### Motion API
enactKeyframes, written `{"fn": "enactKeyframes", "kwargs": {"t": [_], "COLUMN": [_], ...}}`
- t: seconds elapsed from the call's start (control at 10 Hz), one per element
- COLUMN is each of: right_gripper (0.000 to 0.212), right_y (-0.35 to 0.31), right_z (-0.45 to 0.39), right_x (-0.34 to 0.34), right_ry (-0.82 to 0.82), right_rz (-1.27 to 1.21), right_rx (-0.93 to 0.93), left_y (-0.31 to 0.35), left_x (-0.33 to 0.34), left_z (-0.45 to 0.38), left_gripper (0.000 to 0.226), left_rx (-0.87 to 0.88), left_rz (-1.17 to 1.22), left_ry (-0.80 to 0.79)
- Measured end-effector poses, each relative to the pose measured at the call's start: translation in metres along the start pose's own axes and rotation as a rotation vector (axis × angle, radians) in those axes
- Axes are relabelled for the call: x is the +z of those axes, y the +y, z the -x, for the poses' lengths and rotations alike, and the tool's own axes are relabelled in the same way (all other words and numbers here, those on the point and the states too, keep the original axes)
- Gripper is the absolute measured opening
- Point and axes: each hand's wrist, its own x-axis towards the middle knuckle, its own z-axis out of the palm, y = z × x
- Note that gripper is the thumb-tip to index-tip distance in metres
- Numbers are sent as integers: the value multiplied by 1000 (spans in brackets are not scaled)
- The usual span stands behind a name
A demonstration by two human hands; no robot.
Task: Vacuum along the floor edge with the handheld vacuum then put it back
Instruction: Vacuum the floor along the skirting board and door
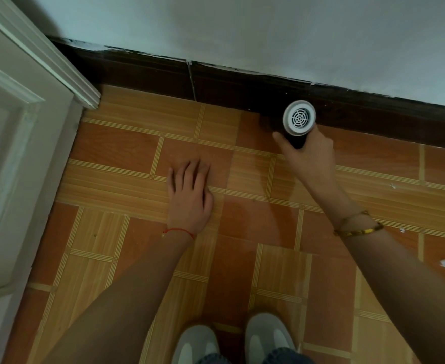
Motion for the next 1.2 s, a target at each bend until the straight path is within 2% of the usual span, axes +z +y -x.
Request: {"fn": "enactKeyframes", "kwargs": {"t": [0.2,0.4,0.6,0.9,1.2], "right_gripper": [68,63,66,70,69], "right_y": [-18,-56,-59,-29,-43], "right_z": [-2,-9,-11,-6,-13], "right_x": [15,43,50,31,43], "right_ry": [-37,-169,-185,-83,-138], "right_rz": [7,85,33,-19,-12], "right_rx": [-62,-200,-170,-63,-122], "left_y": [0,0,0,-1,0], "left_x": [-2,-2,-3,-1,-2], "left_z": [0,-1,-1,-1,-2], "left_gripper": [51,52,52,52,51], "left_rx": [-2,0,4,3,-1], "left_rz": [5,13,14,12,4], "left_ry": [4,9,14,17,9]}}
